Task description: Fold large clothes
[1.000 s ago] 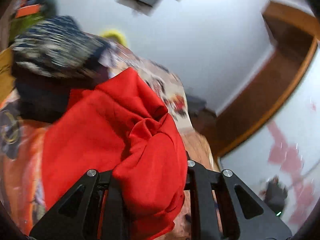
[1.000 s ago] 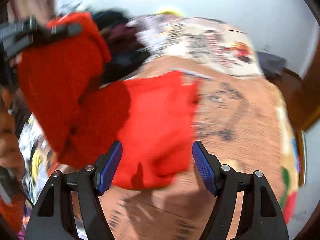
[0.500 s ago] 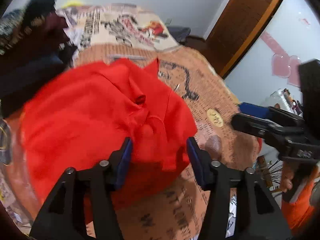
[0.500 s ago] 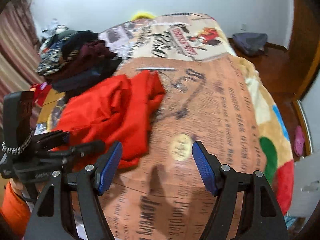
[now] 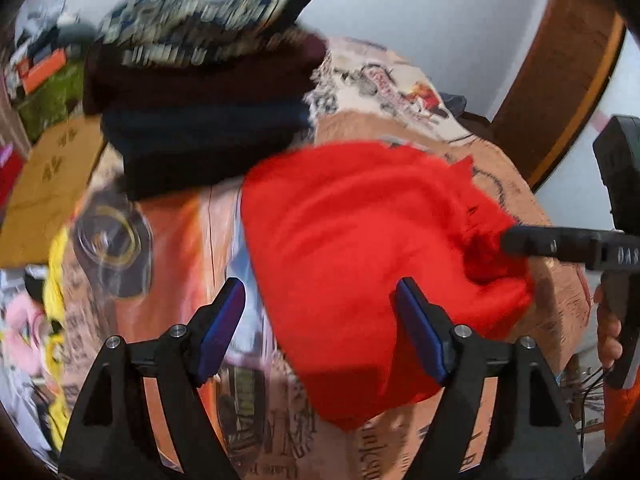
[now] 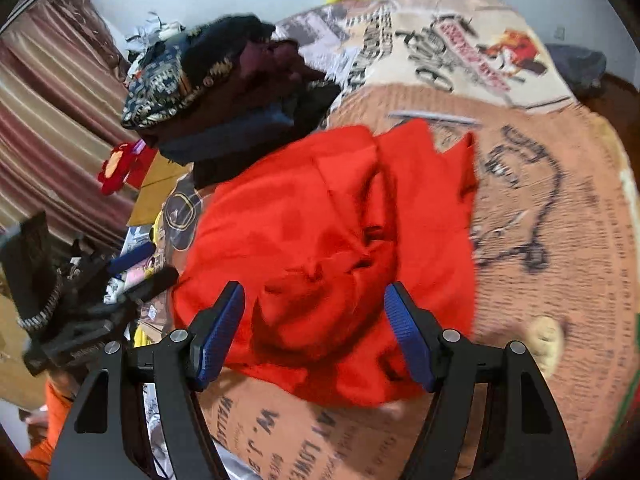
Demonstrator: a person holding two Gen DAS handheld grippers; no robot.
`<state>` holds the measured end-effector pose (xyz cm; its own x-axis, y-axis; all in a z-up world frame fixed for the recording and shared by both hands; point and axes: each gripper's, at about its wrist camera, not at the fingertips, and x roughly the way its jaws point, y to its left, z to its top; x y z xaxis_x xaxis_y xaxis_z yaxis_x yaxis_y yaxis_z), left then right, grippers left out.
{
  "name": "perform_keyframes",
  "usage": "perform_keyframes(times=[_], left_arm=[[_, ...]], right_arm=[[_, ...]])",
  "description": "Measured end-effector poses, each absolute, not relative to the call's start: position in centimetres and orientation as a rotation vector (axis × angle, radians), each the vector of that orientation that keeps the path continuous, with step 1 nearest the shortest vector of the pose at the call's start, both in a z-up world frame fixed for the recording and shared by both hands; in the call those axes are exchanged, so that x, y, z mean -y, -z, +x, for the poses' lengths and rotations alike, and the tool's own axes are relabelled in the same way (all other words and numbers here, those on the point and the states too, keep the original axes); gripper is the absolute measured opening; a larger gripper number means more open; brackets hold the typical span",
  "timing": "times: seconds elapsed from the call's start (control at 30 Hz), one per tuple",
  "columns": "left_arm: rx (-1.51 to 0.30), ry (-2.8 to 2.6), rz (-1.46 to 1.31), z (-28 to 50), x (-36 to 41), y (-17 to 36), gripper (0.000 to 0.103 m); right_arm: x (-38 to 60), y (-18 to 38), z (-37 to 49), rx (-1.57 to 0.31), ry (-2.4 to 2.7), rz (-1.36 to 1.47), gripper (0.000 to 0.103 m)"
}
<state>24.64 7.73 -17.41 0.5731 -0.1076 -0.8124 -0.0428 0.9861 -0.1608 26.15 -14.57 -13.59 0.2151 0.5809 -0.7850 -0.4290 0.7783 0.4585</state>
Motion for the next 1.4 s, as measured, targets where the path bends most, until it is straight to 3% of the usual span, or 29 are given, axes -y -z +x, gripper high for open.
perform_keyframes(times=[0.23, 0.4, 0.47, 0.53, 0.63, 0.93, 1.07, 1.2, 1.4], left_arm=[[-0.971, 0.077, -0.243, 24.1, -8.4, 20.5, 0.08], [-0.965, 0.045, -0.276, 24.4, -8.3, 22.0, 0.092], [-0.967, 0.024, -0.283, 24.5, -8.4, 22.4, 0.096], [-0.976, 0.011, -0.256, 24.7, -8.0, 22.4, 0.096], [-0.985, -0.002, -0.247, 24.8, -8.5, 21.3, 0.095], [-0.836, -0.005, -0.202, 23.1, -9.2, 13.3, 0.095], [-0.833, 0.043, -0.215, 23.0, -8.2, 12.7, 0.095], [-0.929, 0.06, -0.141, 24.7, -5.6, 16.1, 0.095], [-1.015, 0.096, -0.136, 26.1, -4.0, 20.5, 0.099]], right_arm=[[12.9, 17.8, 28.0, -1.296, -0.651, 0.135, 0.069], [12.4, 17.3, 27.3, -1.252, -0.678, 0.105, 0.068], [11.7, 16.2, 26.3, -1.17, -0.708, 0.062, 0.049], [11.2, 15.4, 25.8, -1.123, -0.71, 0.023, 0.024], [11.1, 14.2, 26.1, -1.087, -0.723, 0.04, 0.013], [13.1, 5.6, 26.0, -0.889, -0.807, 0.083, 0.009], [14.9, 3.3, 25.5, -0.815, -0.791, 0.079, 0.009], [17.7, 4.5, 26.0, -0.821, -0.724, 0.082, 0.009], [19.2, 13.3, 28.3, -1.074, -0.582, -0.066, 0.011]])
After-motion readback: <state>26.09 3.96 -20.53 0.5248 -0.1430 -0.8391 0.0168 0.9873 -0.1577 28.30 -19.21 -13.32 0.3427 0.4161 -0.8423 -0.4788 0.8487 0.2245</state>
